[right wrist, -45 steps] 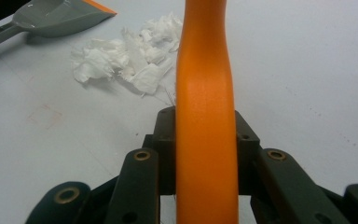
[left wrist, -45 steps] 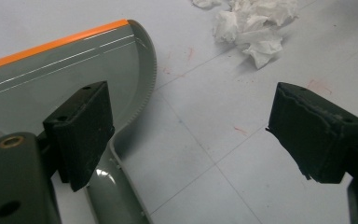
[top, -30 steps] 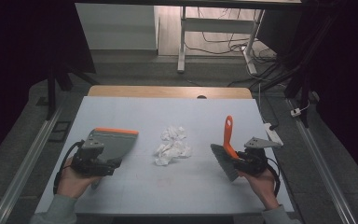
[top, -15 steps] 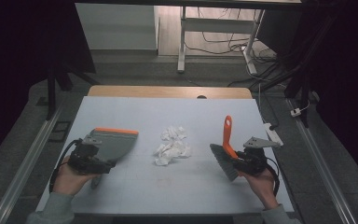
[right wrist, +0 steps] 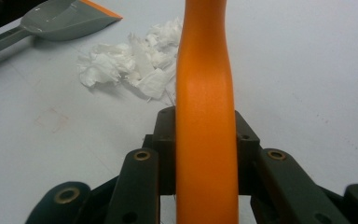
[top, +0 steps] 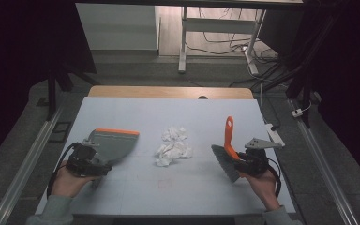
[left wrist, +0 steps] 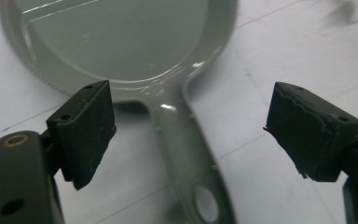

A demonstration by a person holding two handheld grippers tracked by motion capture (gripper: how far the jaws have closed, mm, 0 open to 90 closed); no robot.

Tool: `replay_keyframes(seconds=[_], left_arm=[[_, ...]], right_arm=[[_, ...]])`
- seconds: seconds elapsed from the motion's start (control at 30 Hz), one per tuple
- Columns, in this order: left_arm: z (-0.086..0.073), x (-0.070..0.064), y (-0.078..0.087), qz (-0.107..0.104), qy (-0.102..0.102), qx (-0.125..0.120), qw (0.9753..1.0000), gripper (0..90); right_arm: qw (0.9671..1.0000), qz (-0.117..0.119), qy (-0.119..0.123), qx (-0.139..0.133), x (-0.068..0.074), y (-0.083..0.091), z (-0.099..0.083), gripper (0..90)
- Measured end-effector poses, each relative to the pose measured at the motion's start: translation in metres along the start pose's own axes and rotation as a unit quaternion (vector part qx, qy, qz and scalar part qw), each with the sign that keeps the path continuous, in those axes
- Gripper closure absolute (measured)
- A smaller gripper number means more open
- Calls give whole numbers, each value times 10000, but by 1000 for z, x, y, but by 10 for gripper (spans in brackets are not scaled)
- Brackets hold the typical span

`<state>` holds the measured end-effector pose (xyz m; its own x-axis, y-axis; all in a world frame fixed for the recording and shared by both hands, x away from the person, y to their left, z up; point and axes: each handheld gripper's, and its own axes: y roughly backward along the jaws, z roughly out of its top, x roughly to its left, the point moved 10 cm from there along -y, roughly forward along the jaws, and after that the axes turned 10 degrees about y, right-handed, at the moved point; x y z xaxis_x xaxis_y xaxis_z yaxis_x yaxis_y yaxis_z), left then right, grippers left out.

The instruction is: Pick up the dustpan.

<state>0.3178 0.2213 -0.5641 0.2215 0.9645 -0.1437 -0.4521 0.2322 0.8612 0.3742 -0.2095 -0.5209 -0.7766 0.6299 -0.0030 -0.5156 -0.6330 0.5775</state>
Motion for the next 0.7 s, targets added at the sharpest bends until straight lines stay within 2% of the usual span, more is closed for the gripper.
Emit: replay_keyframes(seconds=[0.07,0.23,0.33,0.47,0.6,0.7], left_arm=[[-1,4,-3,241,-11,22,9997,177],[-5,4,-13,196,55,130,9997,180],[-8,4,-18,371,2,215,9991,185],[-12,2,-24,340,48,333,9989,192],[-14,8,-29,417,168,324,9985,211],[-14,10,-32,382,233,282,9986,242]], right_arm=[[10000,-9,-9,10,0,0,0,703],[10000,-7,7,10,0,0,-1,703],[10000,-10,8,7,1,0,0,703],[10000,-20,8,8,1,0,-1,703],[10000,-14,19,-11,1,1,0,703],[10000,20,40,-19,2,0,0,703]])
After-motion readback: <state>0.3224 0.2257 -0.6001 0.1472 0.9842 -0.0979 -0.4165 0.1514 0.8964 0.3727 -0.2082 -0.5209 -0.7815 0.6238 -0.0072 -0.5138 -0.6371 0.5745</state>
